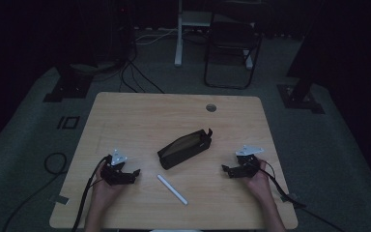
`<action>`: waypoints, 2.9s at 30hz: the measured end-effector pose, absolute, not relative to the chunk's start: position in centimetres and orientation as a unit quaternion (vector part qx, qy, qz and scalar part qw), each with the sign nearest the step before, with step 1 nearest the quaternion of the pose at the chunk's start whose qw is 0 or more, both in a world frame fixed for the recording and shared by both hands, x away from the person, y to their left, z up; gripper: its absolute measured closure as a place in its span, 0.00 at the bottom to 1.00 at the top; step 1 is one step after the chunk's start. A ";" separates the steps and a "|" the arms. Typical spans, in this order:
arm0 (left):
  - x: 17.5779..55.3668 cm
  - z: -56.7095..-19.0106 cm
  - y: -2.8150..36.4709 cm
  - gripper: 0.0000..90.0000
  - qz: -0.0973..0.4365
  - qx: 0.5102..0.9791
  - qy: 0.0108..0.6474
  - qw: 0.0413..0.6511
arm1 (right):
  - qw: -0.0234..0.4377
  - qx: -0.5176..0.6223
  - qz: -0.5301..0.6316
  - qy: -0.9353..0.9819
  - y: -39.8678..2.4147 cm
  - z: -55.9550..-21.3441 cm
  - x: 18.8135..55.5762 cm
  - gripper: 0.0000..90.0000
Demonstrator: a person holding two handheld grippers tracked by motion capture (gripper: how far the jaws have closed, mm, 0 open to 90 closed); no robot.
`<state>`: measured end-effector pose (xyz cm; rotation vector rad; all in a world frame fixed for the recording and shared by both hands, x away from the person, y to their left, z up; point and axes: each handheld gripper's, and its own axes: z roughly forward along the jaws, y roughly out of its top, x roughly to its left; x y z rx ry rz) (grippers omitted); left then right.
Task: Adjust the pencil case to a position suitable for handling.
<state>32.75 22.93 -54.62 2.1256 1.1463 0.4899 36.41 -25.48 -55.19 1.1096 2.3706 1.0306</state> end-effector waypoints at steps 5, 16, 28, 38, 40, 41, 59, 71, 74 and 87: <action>32.5 -54.3 22.4 0.32 0.183 0.818 0.433 0.332 | 0.165 0.390 0.362 0.831 -25.5 -55.2 36.4 0.17; 32.2 -53.9 21.4 0.37 0.189 0.824 0.422 0.329 | 0.168 0.397 0.369 0.823 -24.5 -54.6 36.2 0.45; 31.9 -51.9 20.9 0.37 0.199 0.806 0.419 0.369 | 0.205 0.387 0.401 0.805 -22.3 -50.8 37.8 0.58; 32.7 -50.6 19.3 0.38 0.192 0.797 0.413 0.397 | 0.206 0.402 0.429 0.782 -20.6 -49.0 40.8 0.58; 33.1 -50.1 18.9 0.38 0.193 0.794 0.411 0.403 | 0.201 0.407 0.431 0.779 -20.0 -48.8 41.7 0.55; 33.2 -50.0 18.7 0.38 0.193 0.794 0.411 0.404 | 0.201 0.408 0.431 0.779 -19.8 -48.7 42.0 0.54; 34.6 -50.4 16.3 0.43 0.166 0.807 0.394 0.409 | 0.158 0.423 0.419 0.788 -18.4 -49.9 44.8 0.56; 33.6 -50.9 15.8 0.46 0.150 0.817 0.374 0.412 | 0.152 0.404 0.418 0.800 -18.3 -49.9 43.8 0.56; 33.4 -50.9 15.8 0.45 0.156 0.816 0.374 0.412 | 0.152 0.405 0.419 0.798 -18.4 -49.9 43.8 0.54; 32.1 -49.9 17.6 0.40 0.176 0.808 0.370 0.424 | 0.191 0.387 0.456 0.778 -19.5 -47.4 41.2 0.41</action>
